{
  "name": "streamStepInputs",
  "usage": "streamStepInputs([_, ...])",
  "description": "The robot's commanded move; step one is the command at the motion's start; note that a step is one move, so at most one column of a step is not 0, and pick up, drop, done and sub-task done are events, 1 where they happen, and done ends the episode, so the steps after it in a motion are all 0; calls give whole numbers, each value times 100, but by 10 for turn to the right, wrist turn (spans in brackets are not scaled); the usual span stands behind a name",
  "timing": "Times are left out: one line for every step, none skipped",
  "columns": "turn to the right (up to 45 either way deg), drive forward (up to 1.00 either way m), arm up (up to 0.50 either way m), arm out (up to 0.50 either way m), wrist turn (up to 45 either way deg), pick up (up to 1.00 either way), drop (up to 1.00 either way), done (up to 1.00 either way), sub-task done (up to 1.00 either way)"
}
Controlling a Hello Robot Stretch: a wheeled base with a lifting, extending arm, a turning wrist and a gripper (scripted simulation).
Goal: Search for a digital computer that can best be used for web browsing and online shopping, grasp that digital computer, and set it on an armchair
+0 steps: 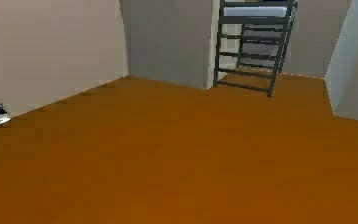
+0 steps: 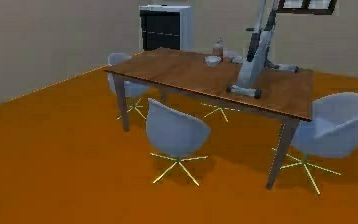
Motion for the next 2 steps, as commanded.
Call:
streamStepInputs([-450, 0, 0, 0, 0, 0, 0, 0, 0])
streamStepInputs([-450, 0, 0, 0, 0, 0, 0, 0, 0])
